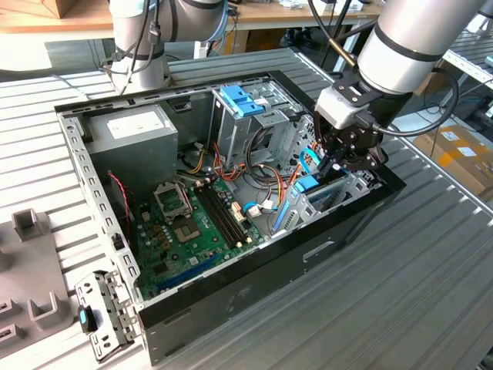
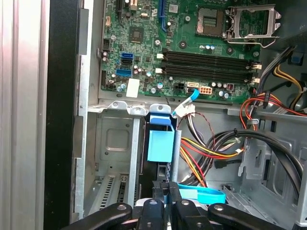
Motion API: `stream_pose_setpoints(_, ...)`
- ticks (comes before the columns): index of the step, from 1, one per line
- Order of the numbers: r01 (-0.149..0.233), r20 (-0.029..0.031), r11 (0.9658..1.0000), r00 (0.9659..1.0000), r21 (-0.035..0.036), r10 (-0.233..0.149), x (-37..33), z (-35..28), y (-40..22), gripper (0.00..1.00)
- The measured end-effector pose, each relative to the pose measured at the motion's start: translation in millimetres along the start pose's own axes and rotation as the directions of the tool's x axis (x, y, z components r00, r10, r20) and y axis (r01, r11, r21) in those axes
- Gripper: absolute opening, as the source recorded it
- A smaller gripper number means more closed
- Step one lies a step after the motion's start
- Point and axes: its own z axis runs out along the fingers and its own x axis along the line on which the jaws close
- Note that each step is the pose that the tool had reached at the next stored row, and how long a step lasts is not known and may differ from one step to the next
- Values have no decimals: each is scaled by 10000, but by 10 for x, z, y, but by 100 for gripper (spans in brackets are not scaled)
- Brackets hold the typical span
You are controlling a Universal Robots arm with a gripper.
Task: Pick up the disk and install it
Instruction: 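Insert the first disk wire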
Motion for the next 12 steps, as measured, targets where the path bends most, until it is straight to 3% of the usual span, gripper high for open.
stream_pose_setpoints(4,0,7,10000,10000,1,0,1,5,1,16)
stream_pose_setpoints(5,0,9,10000,10000,2,0,1,5,0,23)
stream_pose_setpoints(7,0,2,10000,10000,0,0,1,2,0,23)
stream_pose_setpoints(8,0,1,10000,10000,0,0,1,2,0,30)
stream_pose_setpoints(12,0,1,10000,10000,0,0,2,0,0,30)
